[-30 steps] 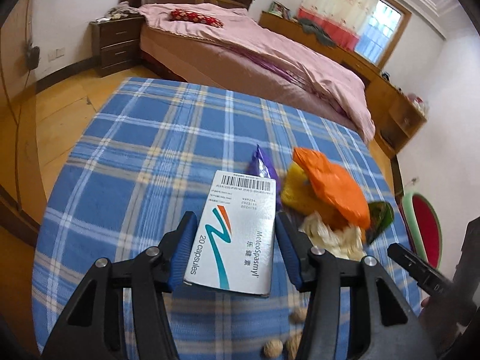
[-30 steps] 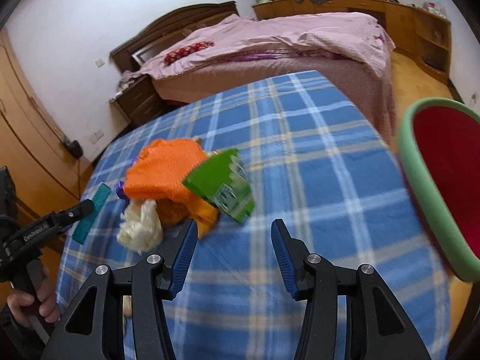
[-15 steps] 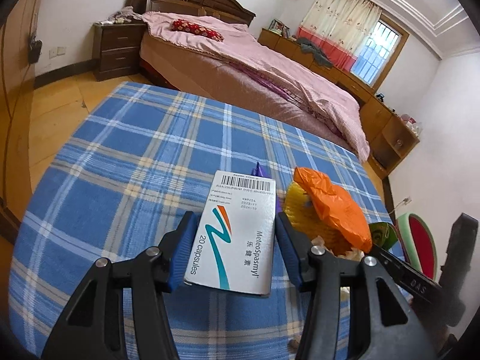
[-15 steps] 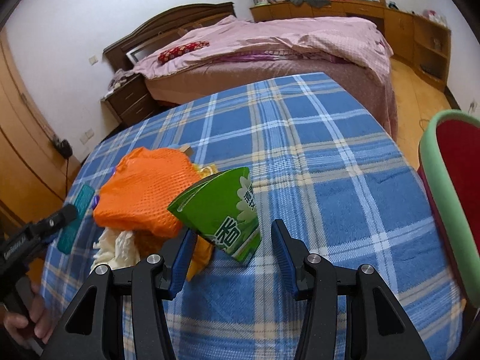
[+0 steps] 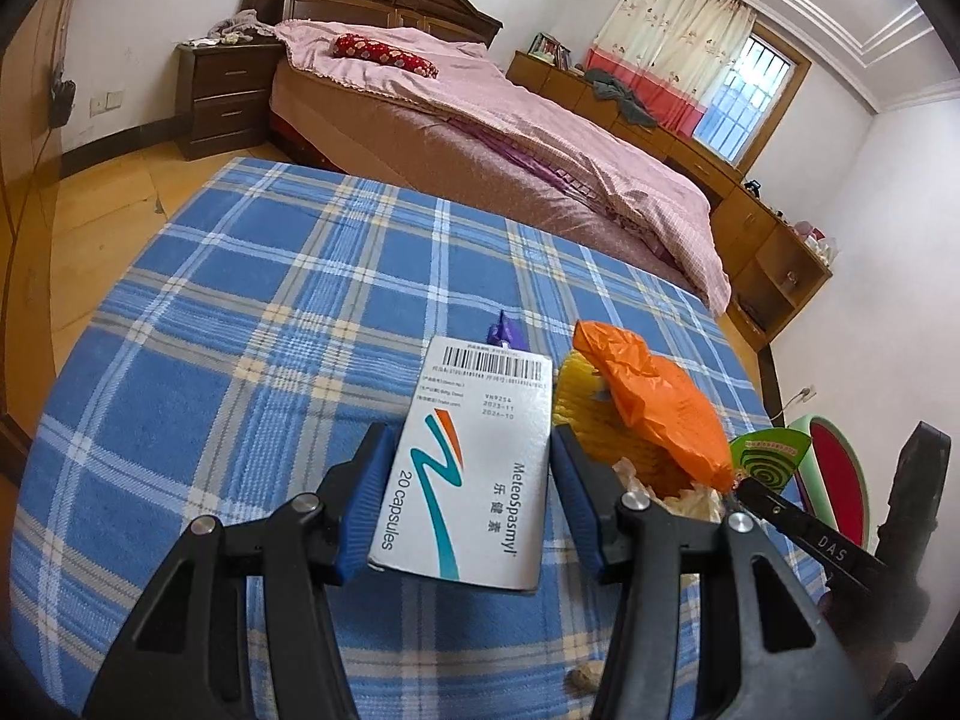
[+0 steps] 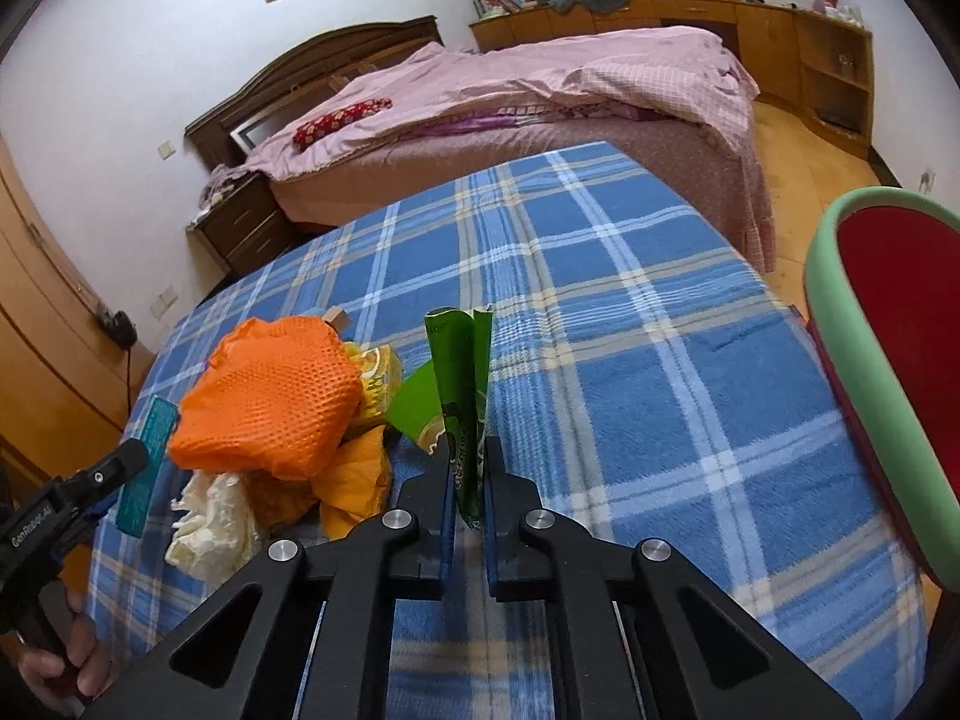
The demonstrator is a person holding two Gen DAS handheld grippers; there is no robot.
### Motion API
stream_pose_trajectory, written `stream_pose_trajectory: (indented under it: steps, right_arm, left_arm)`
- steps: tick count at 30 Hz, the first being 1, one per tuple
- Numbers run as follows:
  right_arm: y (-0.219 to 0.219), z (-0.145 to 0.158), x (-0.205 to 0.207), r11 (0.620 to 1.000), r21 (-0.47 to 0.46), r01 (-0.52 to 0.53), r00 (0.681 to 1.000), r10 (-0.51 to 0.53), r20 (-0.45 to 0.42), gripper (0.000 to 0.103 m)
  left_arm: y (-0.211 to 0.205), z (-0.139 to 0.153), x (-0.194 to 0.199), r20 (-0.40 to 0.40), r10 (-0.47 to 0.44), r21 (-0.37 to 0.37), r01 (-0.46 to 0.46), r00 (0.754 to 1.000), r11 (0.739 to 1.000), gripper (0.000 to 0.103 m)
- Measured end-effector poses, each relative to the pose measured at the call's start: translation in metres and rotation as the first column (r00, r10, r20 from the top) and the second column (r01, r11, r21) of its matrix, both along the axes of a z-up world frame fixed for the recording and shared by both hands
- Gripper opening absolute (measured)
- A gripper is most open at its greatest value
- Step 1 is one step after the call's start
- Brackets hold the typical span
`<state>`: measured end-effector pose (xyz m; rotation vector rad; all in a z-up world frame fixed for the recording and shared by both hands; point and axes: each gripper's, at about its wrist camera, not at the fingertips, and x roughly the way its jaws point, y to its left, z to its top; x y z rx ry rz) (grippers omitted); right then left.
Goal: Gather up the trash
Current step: 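Carry the medicine box and green packet over the red bucket and release both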
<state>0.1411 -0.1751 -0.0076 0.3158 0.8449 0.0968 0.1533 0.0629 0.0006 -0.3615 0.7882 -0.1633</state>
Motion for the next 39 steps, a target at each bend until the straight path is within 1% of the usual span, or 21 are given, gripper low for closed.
stream_pose_trajectory:
  steps: [9, 14, 17, 22, 25, 28, 31, 34, 39]
  right_arm:
    - [-0.009, 0.035, -0.045, 0.999, 0.045, 0.026, 0.996, -0.029, 0.08, 0.007]
    - [-0.02, 0.06, -0.074, 0.997, 0.065, 0.048, 0.988, -0.057, 0.143, 0.007]
    - [-0.027, 0.072, -0.09, 0.995, 0.069, 0.069, 0.983, -0.08, 0.165, 0.007]
    - [-0.045, 0.093, -0.12, 0.991, 0.087, 0.102, 0.967, -0.119, 0.225, 0.007]
    - [-0.058, 0.1, -0.131, 0.987, 0.1, 0.127, 0.958, -0.148, 0.246, 0.007]
    - [-0.075, 0.11, -0.14, 0.983, 0.087, 0.162, 0.946, -0.18, 0.27, 0.007]
    - [-0.093, 0.118, -0.148, 0.977, 0.078, 0.201, 0.93, -0.215, 0.299, 0.007]
    - [-0.113, 0.117, -0.151, 0.966, 0.09, 0.243, 0.918, -0.259, 0.3, 0.007]
    - [-0.143, 0.113, -0.161, 0.951, 0.093, 0.296, 0.905, -0.311, 0.292, 0.007]
  left_arm:
    - [-0.01, 0.026, -0.03, 0.026, -0.005, 0.01, 0.005, 1.0, 1.0, 0.054]
    - [-0.026, 0.048, -0.049, 0.056, -0.045, 0.019, 0.044, 0.997, 0.999, 0.054]
    - [-0.037, 0.063, -0.059, 0.078, -0.07, 0.015, 0.069, 0.994, 0.997, 0.054]
    - [-0.058, 0.084, -0.077, 0.115, -0.115, 0.019, 0.114, 0.987, 0.993, 0.054]
    - [-0.072, 0.097, -0.086, 0.135, -0.149, 0.008, 0.15, 0.98, 0.989, 0.054]
    - [-0.09, 0.11, -0.09, 0.139, -0.194, 0.012, 0.195, 0.971, 0.981, 0.054]
    - [-0.112, 0.121, -0.093, 0.161, -0.236, 0.002, 0.238, 0.958, 0.971, 0.054]
    - [-0.133, 0.128, -0.095, 0.188, -0.266, 0.005, 0.27, 0.945, 0.963, 0.054]
    - [-0.179, 0.133, -0.088, 0.199, -0.329, 0.028, 0.331, 0.923, 0.943, 0.054]
